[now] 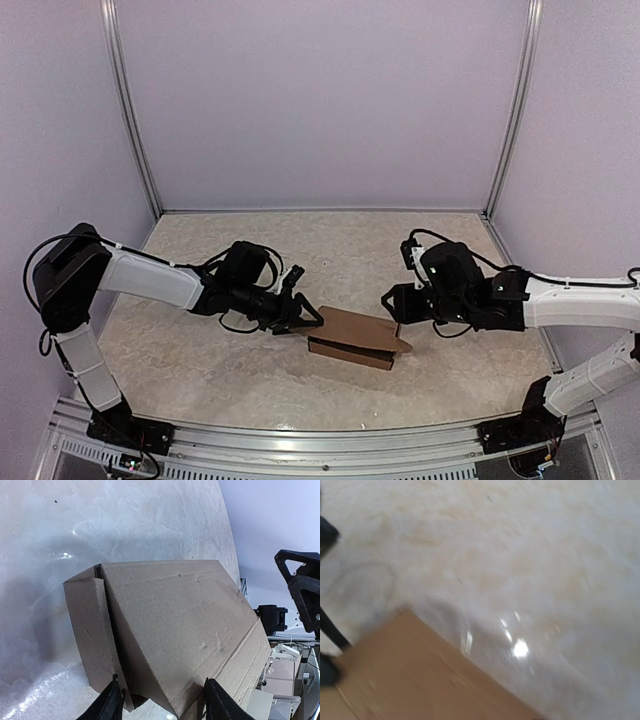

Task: Fold the paper box

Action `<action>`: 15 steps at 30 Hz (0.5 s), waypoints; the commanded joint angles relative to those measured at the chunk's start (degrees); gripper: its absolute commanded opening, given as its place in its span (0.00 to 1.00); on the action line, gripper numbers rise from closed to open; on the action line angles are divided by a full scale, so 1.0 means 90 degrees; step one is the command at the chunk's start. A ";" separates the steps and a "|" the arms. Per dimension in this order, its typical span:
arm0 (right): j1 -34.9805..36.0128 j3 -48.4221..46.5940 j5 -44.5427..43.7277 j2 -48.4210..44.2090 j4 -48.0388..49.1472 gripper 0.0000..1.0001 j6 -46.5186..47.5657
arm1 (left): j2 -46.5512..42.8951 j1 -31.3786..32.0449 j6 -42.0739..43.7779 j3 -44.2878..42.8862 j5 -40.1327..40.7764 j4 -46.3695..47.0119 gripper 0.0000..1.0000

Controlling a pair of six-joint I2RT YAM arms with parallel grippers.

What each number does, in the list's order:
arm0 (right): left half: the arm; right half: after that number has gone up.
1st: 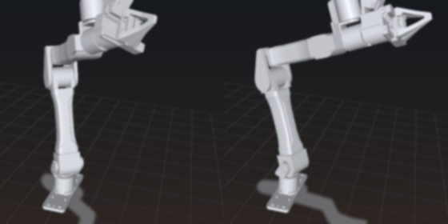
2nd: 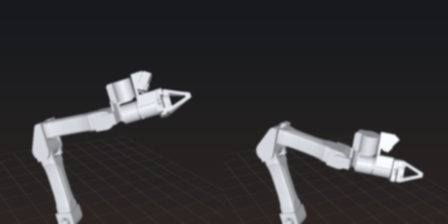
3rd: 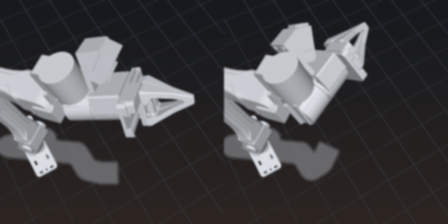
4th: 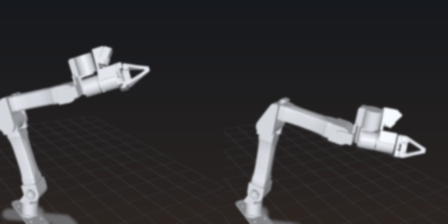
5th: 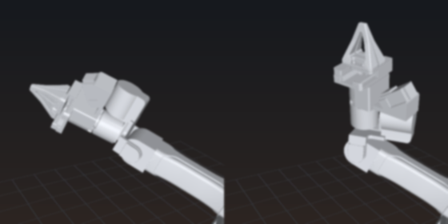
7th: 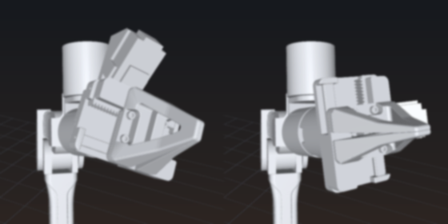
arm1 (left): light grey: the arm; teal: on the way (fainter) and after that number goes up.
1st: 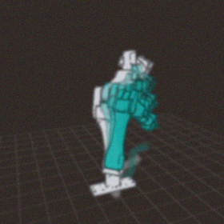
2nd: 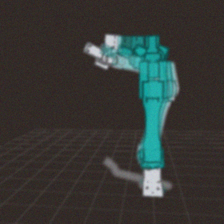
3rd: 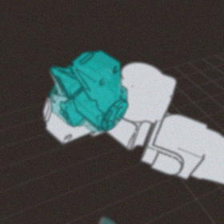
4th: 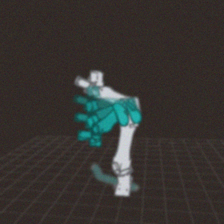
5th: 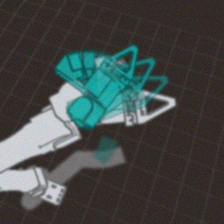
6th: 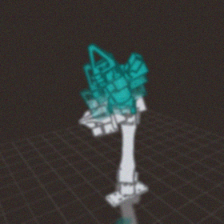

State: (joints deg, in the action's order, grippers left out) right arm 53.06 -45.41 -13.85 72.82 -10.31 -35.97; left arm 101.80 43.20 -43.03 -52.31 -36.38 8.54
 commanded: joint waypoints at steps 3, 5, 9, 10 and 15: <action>-0.0195 0.0815 0.0888 -0.0655 -0.0089 0.46 -0.1191 | 0.0125 -0.0025 0.0157 0.0119 0.0136 -0.0109 0.53; -0.0251 0.0971 0.1223 -0.0665 0.0120 0.46 -0.1579 | 0.0134 -0.0025 0.0166 0.0127 0.0144 -0.0109 0.53; -0.0309 0.1156 0.1737 -0.0486 0.0353 0.46 -0.2077 | 0.0139 -0.0017 0.0152 0.0165 0.0169 -0.0100 0.53; -0.0308 0.1219 0.1798 -0.0435 0.0417 0.46 -0.2177 | 0.0135 -0.0020 0.0152 0.0173 0.0173 -0.0099 0.53; -0.0318 0.1319 0.2020 -0.0281 0.0707 0.46 -0.2436 | 0.0123 -0.0019 0.0149 0.0207 0.0182 -0.0065 0.53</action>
State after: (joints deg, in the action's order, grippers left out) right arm 50.74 -34.48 0.89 69.08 -7.25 -54.00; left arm 101.80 43.20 -42.81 -51.57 -35.97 8.56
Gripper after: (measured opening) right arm 0.462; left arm 0.531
